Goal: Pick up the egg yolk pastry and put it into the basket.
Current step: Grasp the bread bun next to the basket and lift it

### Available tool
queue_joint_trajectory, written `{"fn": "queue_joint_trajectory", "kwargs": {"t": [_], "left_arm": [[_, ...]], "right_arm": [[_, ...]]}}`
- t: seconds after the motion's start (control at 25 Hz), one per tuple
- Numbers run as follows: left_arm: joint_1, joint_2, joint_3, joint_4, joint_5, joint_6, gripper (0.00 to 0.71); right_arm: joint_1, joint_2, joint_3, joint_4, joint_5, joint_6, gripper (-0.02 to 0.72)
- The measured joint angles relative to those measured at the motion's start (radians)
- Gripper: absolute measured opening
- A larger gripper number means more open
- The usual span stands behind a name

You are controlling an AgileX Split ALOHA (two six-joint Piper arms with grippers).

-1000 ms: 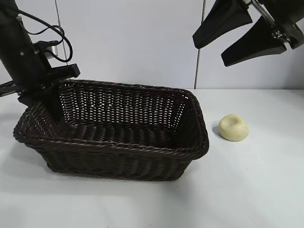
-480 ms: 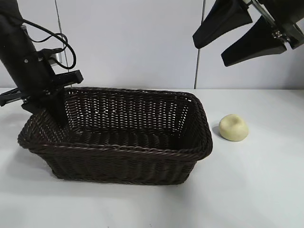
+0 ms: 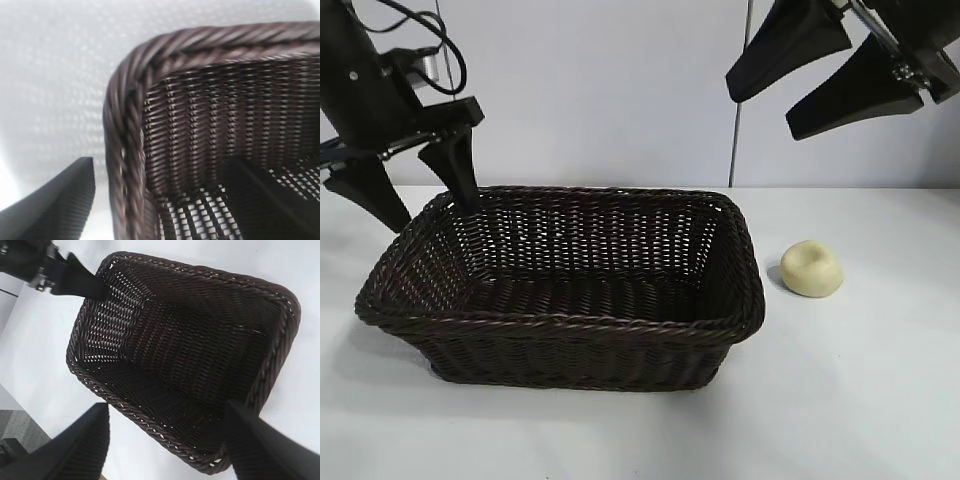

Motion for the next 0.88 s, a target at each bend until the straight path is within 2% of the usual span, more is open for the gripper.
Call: {"fn": "queue_joint_trajectory", "kwargs": {"t": [0.12,0.24,0.6,0.88], "left_arm": [[0.004,-0.003,0.000,0.096,0.014,-0.040,0.539],[0.028,-0.003,0.000,0.159,0.015,-0.063,0.539],[0.182,-0.003,0.000,0.231,0.047,-0.071,0.539],[0.193,-0.030,0.000,0.229,0.092,-0.075,0.539]], "right_arm": [[0.000,0.000,0.000,0.000,0.000,0.000,0.477],[0.000,0.000,0.000,0.000,0.000,0.000,0.477],[0.000,0.000,0.000,0.000,0.000,0.000,0.477],[0.000,0.000,0.000,0.000,0.000,0.000,0.477]]}}
